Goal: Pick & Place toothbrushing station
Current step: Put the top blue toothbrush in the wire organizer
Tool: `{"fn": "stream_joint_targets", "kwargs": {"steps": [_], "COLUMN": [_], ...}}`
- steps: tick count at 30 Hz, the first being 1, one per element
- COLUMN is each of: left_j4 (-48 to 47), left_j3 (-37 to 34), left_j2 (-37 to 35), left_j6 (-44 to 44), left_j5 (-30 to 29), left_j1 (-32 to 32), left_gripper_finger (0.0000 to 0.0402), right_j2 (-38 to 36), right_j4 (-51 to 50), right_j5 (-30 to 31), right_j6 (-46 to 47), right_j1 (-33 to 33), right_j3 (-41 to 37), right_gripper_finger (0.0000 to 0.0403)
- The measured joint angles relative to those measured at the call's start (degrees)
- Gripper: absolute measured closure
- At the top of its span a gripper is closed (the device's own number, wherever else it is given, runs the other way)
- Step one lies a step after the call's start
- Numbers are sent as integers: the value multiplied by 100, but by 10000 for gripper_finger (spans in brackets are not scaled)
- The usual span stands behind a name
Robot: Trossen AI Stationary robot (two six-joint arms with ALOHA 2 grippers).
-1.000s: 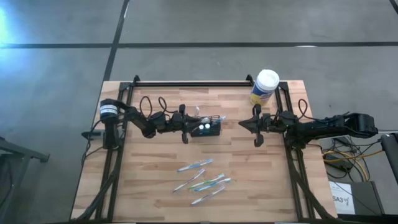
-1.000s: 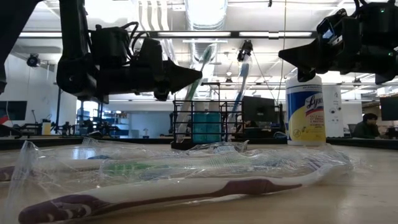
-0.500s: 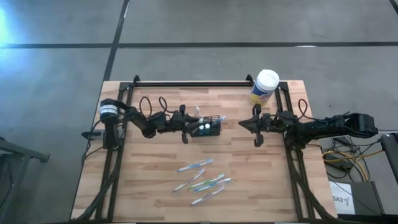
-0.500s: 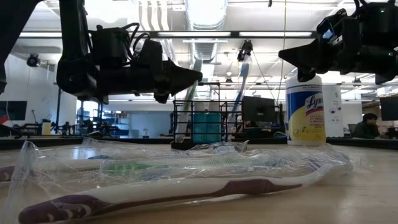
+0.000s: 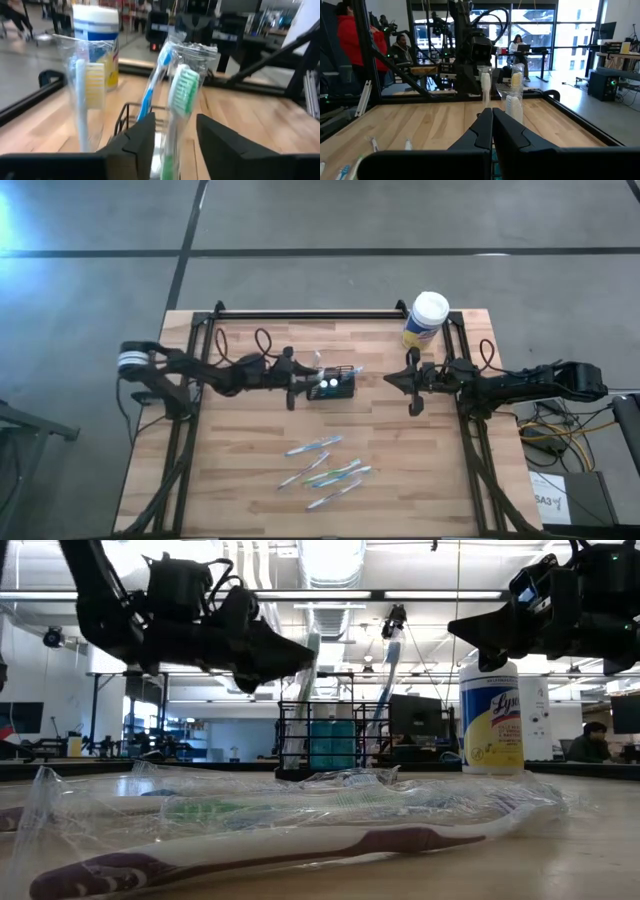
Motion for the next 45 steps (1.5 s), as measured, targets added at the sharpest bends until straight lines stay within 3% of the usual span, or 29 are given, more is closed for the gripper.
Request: {"fn": "stream_joint_targets", "kwargs": {"steps": [9,13,17,23,26,34,45], "left_j4": [-3075,-3549,-3541,-3308,-3301,-2947,-2919], "left_j3": [-12,-408,-1102,-1832,-2041,-2687,-2723], "left_j2": [-2026,-3100,-4288,-5596,-5891,-6109,-6129], "left_j6": [237,208,54,-154,-128,101,85], "left_j5": [-13,-26,-30,-206,-203,-201,-199], "left_j1": [-4,-9,-9,-15,-15,-15,-15], "left_gripper_finger": [178,178,215,350,391,397,395], "right_j2": [0,0,0,0,0,4,4], "right_j4": [0,-1,-1,-1,-1,-45,-448], "right_j5": [0,-1,0,1,1,1,-4], "right_j6": [4,7,20,2,56,74,526], "right_j1": [0,0,0,0,0,0,0], "right_j3": [0,0,0,0,0,0,0], "right_gripper_finger": [394,394,394,394,394,394,394]}}
